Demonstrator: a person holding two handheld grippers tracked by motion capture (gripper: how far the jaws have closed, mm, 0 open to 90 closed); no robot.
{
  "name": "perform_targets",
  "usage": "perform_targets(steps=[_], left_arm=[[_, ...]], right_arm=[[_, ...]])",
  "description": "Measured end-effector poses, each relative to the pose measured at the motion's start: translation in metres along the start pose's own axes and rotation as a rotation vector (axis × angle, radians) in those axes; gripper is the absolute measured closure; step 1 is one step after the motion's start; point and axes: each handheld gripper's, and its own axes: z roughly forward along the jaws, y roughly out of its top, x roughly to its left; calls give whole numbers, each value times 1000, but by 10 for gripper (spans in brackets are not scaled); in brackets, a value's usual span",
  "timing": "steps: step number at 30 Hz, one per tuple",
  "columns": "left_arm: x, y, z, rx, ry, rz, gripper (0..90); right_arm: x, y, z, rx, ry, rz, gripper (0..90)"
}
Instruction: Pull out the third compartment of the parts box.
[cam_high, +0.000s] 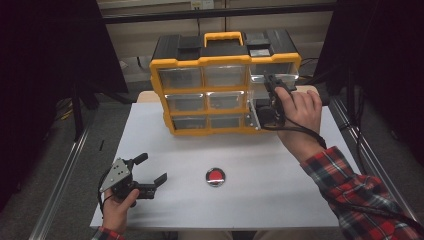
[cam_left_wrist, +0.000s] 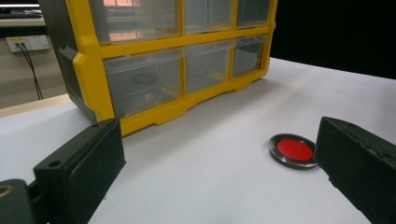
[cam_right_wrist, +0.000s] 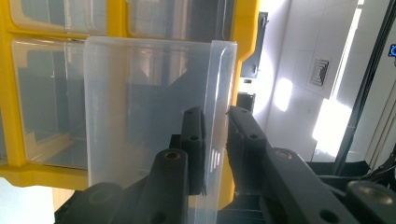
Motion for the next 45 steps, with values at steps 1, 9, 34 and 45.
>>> perform_targets(steps=[1, 9, 34, 45], left_arm=[[0, 0, 0, -2, 0, -2, 19], [0, 0, 0, 2, 1, 4, 19], [0, 1, 0, 7, 6, 16, 19], [0, 1, -1, 7, 10, 17, 19]], right_arm=[[1, 0, -1, 3, -6, 4, 777], [3, -2, -8, -4, -11, 2, 779], [4, -1, -22, -31, -12, 7, 781], [6, -2, -24, -32, -18, 17, 781]])
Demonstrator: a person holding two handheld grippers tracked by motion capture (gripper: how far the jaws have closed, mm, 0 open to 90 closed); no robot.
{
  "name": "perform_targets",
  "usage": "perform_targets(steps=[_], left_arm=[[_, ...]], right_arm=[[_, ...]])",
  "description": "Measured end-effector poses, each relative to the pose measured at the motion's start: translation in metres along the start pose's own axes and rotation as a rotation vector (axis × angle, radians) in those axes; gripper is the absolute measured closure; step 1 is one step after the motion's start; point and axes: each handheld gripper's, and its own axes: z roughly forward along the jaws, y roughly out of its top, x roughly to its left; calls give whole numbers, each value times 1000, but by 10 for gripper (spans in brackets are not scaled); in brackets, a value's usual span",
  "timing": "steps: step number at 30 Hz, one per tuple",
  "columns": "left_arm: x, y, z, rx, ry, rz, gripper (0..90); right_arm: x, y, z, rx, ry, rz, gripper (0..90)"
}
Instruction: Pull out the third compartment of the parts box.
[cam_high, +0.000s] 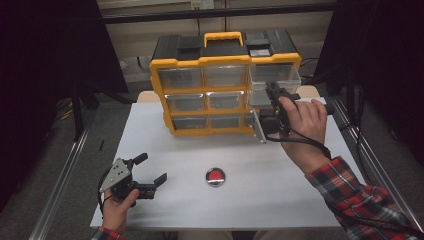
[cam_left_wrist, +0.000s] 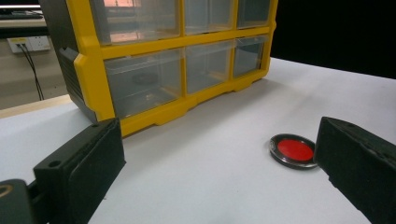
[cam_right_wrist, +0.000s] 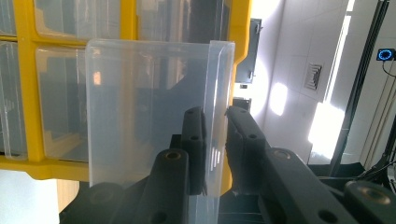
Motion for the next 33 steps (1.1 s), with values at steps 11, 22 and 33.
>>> perform_targets(steps=[11, 22, 33], left_arm=[[-1, 0, 1, -3, -2, -12, 19], [0, 0, 0, -1, -1, -5, 19], [-1, 0, 1, -3, -7, -12, 19]], right_arm=[[-1, -2, -2, -6, 0, -16, 781], [-1, -1, -4, -8, 2, -21, 780], [-2, -1, -5, -6, 8, -18, 781]])
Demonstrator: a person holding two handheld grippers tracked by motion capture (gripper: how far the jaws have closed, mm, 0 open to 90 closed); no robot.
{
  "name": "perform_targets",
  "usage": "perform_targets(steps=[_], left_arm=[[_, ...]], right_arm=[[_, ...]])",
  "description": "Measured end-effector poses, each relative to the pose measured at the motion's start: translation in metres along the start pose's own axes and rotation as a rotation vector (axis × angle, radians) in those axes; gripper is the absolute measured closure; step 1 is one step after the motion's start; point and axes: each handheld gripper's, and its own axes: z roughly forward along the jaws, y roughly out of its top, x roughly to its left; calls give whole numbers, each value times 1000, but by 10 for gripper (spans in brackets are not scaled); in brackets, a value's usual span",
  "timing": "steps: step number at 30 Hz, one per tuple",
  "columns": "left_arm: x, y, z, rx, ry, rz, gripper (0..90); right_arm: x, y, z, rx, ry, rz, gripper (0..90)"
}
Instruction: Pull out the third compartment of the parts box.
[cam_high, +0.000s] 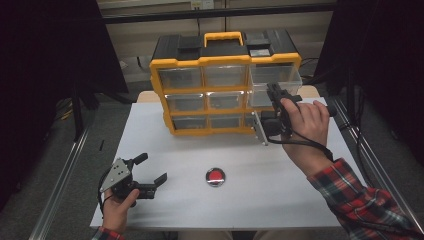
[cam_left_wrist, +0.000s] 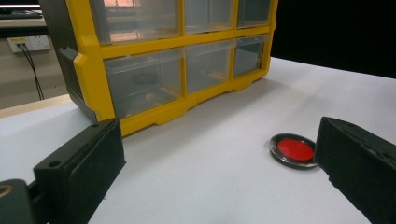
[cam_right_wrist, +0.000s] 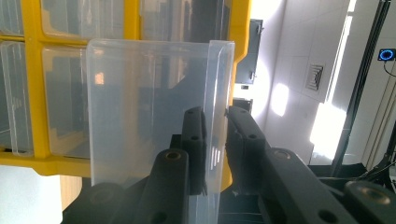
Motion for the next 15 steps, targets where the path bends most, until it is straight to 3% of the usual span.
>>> perform_targets(steps=[15], left_arm=[[0, 0, 0, -1, -1, -3, 19]], right_arm=[[0, 0, -2, -12, 0, 10, 783]])
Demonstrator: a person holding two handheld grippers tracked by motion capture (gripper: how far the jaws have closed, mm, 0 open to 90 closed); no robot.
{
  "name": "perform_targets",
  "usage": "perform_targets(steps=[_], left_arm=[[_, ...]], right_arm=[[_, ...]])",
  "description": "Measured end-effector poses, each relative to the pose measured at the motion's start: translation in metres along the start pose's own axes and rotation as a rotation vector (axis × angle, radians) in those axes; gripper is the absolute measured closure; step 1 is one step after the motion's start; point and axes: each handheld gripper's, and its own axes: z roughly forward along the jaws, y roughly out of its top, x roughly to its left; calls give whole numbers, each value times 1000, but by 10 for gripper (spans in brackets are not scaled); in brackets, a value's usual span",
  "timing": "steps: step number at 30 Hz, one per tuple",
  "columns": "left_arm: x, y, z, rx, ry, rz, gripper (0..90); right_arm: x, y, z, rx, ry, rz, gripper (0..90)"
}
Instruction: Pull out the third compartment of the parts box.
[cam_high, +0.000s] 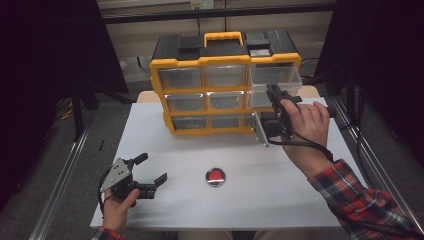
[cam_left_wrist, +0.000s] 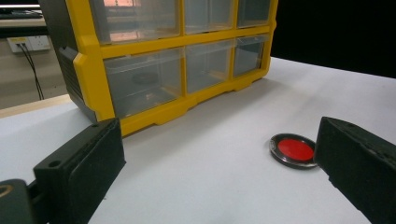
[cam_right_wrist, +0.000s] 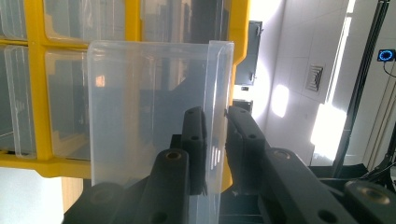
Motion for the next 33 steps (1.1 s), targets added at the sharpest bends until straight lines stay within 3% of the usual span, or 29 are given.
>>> perform_targets(steps=[27, 33], left_arm=[[0, 0, 0, 5, 3, 12, 19], [0, 0, 0, 7, 4, 11, 19]], right_arm=[[1, -1, -4, 1, 2, 26, 787], [3, -1, -4, 3, -6, 57, 786]])
